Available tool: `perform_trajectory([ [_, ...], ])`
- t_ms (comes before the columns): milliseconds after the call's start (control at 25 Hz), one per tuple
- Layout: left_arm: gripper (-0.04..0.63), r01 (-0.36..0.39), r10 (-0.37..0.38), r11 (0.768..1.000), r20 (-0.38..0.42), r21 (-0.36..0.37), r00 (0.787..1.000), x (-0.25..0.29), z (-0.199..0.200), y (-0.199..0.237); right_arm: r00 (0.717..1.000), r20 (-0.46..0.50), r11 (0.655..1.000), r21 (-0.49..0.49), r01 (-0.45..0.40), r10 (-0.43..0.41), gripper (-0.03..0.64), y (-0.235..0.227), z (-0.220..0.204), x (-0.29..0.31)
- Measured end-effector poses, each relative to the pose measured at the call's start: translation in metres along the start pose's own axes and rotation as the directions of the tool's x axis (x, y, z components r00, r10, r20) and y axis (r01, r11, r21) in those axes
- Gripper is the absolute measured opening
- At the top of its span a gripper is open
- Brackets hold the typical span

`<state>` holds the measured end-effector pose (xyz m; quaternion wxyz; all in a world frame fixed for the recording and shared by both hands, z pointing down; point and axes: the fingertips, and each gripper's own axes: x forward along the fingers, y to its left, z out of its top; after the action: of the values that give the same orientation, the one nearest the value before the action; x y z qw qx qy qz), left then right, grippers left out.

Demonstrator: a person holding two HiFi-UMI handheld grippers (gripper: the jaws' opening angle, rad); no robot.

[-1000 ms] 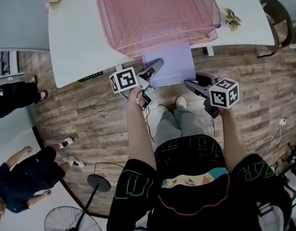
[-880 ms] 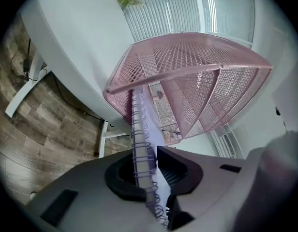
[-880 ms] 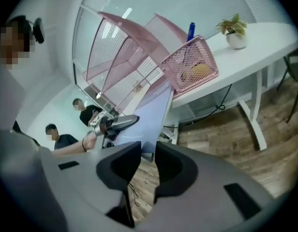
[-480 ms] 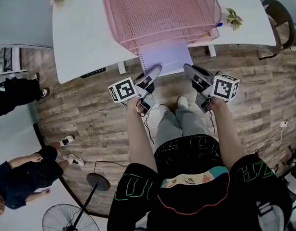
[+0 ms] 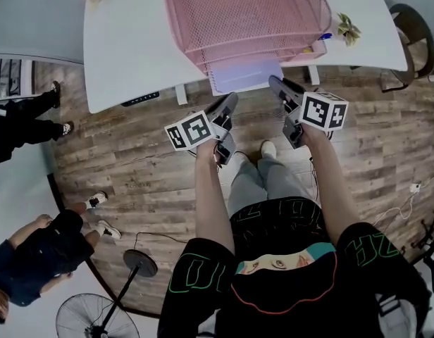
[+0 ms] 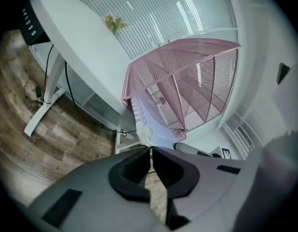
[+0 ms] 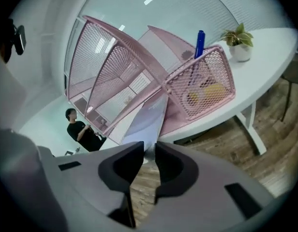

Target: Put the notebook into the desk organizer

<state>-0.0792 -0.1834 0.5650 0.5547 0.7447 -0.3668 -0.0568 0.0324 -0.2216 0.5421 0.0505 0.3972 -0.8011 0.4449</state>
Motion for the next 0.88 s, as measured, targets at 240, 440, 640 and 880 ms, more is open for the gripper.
perform_trajectory([
  [240, 0.008, -0.052, 0.053, 0.998, 0.071, -0.024, 0.996, 0.013, 0.021, 0.004, 0.968, -0.043, 0.934, -0.276, 0.227, -0.248, 0.107, -0.018, -0.006, -0.011],
  [440, 0.008, -0.091, 0.094, 0.995, 0.088, -0.036, 0.992, 0.022, 0.034, 0.006, 0.963, -0.098, 0.854, -0.490, 0.174, -0.252, 0.034, 0.006, -0.019, -0.006],
  [640, 0.008, -0.100, 0.110, 0.991, 0.128, -0.086, 0.986, 0.028, 0.037, 0.005, 0.964, -0.120, 0.741, -0.664, 0.101, -0.239, 0.029, 0.026, -0.021, 0.026],
  [880, -0.006, -0.070, 0.091, 0.990, 0.178, -0.120, 0.980, 0.021, 0.034, 0.002, 0.935, -0.129, 0.619, -0.778, 0.112, -0.332, 0.014, 0.017, -0.028, 0.051],
])
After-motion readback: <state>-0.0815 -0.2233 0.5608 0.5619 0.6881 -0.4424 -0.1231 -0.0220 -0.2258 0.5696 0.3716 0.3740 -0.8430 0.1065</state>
